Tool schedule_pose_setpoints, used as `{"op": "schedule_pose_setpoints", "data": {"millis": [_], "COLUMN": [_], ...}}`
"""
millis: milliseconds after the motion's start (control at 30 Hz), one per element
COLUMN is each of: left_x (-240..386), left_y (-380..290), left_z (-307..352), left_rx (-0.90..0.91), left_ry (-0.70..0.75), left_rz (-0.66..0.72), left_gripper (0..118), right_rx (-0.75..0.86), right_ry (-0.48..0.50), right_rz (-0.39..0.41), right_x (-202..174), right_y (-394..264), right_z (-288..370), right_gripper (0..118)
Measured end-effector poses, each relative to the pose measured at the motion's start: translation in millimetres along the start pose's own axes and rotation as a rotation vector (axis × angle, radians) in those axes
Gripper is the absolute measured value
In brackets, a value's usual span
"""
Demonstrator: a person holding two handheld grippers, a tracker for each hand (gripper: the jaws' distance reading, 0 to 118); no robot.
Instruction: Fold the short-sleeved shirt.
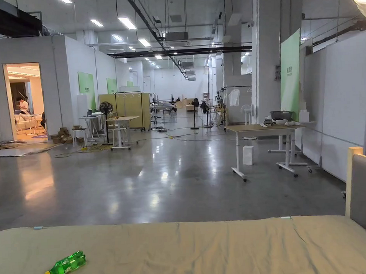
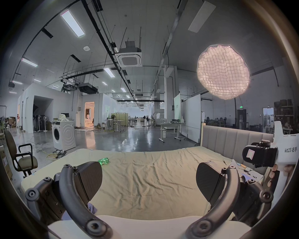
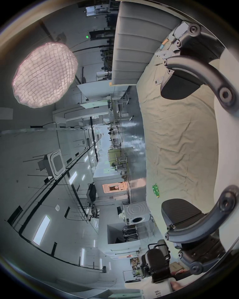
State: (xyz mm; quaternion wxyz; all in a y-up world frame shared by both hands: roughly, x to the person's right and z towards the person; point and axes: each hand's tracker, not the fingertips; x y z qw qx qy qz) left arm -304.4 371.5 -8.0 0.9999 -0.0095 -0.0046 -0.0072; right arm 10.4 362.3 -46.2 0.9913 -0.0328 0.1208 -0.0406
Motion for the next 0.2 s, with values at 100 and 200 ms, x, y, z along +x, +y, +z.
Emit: {"op": "schedule_pose_setpoints", "data": {"millis": [100, 200], "left_x": [-1.0, -1.3], "left_y": [0.5, 0.5], "left_z": [0.0, -0.5], "left_rx": [0.003, 0.003], "left_ry": [0.002, 0.008], "left_rz": [0.006, -0.002], "left_gripper": [115, 115], "right_rx": [-0.003, -0.005], "right_ry": [-0.010, -0.008], "right_rz": [0.054, 0.079], "right_x": [-4.9, -8.7], "right_y": [-0.9, -2.2], "right_z": [-0.7, -1.7], "right_gripper": [118, 118]}}
